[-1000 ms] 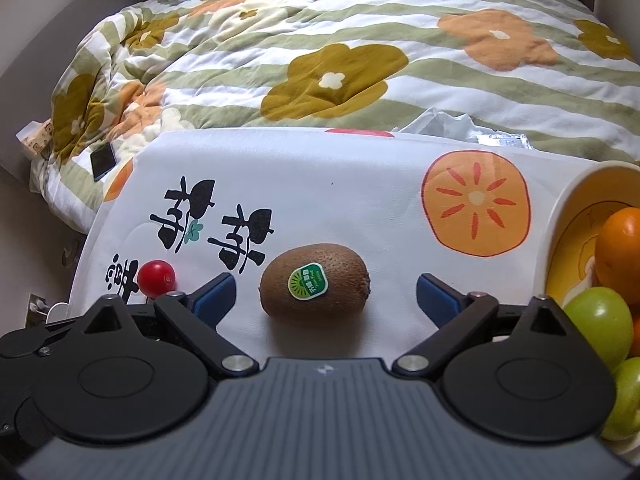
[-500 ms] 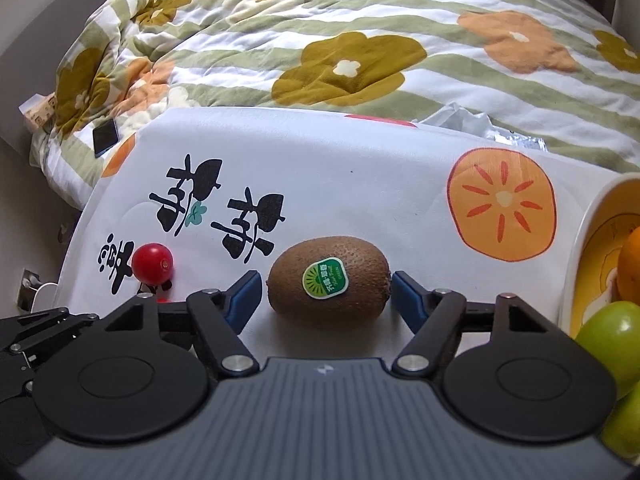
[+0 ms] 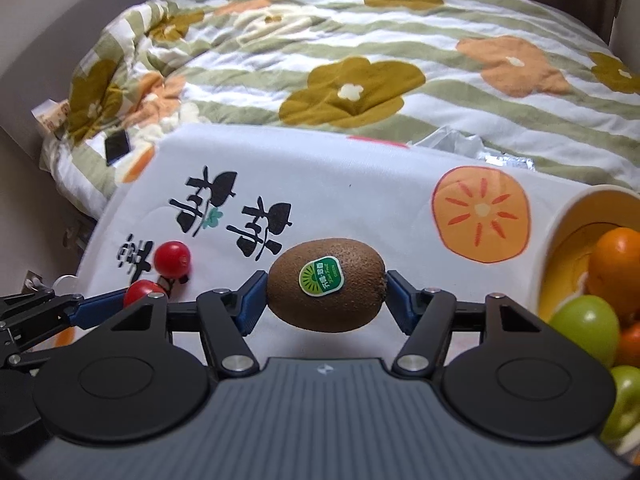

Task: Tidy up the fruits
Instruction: 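Carry the tomato with the left tool over the bowl while the right tool carries the kiwi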

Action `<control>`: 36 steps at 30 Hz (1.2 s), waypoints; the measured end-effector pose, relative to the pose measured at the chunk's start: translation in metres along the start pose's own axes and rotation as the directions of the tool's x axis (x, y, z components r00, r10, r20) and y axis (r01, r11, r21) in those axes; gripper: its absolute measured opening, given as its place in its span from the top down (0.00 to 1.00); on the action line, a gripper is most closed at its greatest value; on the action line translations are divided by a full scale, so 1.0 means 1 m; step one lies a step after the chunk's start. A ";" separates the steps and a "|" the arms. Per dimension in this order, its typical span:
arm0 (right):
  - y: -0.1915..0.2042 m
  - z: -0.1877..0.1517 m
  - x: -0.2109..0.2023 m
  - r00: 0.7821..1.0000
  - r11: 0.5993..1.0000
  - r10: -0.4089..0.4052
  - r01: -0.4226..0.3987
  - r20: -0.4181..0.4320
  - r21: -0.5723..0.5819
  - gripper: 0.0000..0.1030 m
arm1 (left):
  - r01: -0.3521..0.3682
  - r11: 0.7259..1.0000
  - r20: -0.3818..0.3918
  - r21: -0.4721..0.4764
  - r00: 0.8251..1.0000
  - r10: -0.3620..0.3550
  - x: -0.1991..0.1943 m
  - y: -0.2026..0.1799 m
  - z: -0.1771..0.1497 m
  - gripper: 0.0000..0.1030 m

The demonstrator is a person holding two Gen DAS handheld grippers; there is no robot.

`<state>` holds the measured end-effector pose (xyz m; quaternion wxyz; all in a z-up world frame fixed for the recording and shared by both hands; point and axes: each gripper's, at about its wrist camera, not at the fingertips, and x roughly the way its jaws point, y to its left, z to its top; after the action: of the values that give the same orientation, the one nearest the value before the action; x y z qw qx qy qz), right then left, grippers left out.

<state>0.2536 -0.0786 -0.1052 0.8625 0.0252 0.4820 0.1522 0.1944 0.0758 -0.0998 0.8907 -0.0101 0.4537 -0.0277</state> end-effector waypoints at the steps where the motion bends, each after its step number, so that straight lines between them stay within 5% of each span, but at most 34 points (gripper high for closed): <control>1: -0.001 -0.001 -0.006 1.000 1.000 0.004 -0.004 0.008 -0.002 0.25 | -0.006 1.000 0.009 0.000 1.000 0.006 -0.005 -0.004 0.000 0.67; 10: -0.041 -0.014 -0.077 0.997 1.000 0.022 -0.022 0.077 -0.006 0.25 | -0.030 1.000 0.077 -0.002 0.997 0.030 -0.055 -0.050 0.000 0.67; 21: -0.127 -0.039 -0.150 0.990 1.000 -0.011 0.009 0.143 0.020 0.25 | 0.024 0.998 0.152 0.054 0.988 -0.032 -0.089 -0.155 0.005 0.67; 36: -0.217 -0.034 -0.181 0.971 0.988 -0.115 0.089 0.209 0.129 0.25 | 0.102 0.984 0.158 0.149 0.979 -0.125 -0.056 -0.227 0.046 0.67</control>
<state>0.1887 -0.3409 -0.0158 0.9134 0.0680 0.3942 0.0752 0.1891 -0.1479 -0.0177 0.9210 0.0245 0.3731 -0.1095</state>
